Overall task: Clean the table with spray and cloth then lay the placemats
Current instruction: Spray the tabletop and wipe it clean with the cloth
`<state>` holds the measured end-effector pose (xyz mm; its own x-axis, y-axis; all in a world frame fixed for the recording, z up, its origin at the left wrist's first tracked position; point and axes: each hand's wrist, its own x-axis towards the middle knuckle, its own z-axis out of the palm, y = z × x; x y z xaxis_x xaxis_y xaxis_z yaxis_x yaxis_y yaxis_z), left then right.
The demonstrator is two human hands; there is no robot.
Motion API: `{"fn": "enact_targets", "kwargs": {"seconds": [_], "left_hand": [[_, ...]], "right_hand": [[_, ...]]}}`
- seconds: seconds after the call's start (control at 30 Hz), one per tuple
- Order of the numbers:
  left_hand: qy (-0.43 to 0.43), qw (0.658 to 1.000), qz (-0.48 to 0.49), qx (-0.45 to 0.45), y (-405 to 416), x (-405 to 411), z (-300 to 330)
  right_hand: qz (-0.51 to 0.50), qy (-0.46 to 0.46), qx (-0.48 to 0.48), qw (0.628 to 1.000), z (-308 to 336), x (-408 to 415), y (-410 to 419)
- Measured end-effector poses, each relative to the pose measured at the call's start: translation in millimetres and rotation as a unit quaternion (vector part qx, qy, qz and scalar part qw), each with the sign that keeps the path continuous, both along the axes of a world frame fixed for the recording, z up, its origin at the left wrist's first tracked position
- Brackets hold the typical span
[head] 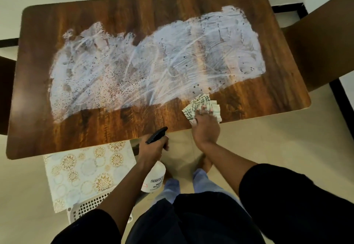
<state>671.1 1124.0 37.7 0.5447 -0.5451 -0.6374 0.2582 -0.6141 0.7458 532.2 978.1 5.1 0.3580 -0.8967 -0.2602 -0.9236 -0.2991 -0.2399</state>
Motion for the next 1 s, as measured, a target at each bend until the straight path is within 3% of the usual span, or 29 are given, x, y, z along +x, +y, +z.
{"fn": "enact_targets", "kwargs": {"seconds": [0.07, 0.23, 0.33, 0.47, 0.63, 0.77, 0.9, 1.0], "left_hand": [[-0.006, 1.000, 0.003, 0.003, -8, -8, -3], [-0.035, 0.999, 0.005, 0.000, -26, -25, -6], [-0.038, 0.999, -0.008, -0.002, -38, -36, -6], [-0.041, 0.999, -0.016, -0.009, -55, -50, -6], [-0.026, 0.999, -0.033, -0.008, -83, -76, -5], [-0.027, 0.998, -0.064, 0.000, -103, -98, -6], [-0.021, 0.996, -0.085, -0.002, -120, -116, -1], [-0.020, 0.996, -0.091, 0.004, -135, -127, 4]], "right_hand": [[0.030, 0.000, 0.008, 1.000, 3, 13, 14], [0.244, -0.061, 0.015, 0.968, -9, -6, 14], [0.286, -0.084, 0.005, 0.955, -15, -42, -18], [0.209, -0.101, -0.027, 0.972, -18, -99, -58], [0.018, -0.101, -0.039, 0.994, -18, -174, -108], [-0.143, -0.098, -0.012, 0.985, -11, -200, -136], [-0.142, -0.049, 0.005, 0.989, -13, -177, -125], [-0.049, -0.057, 0.009, 0.997, -15, -157, -106]]}}
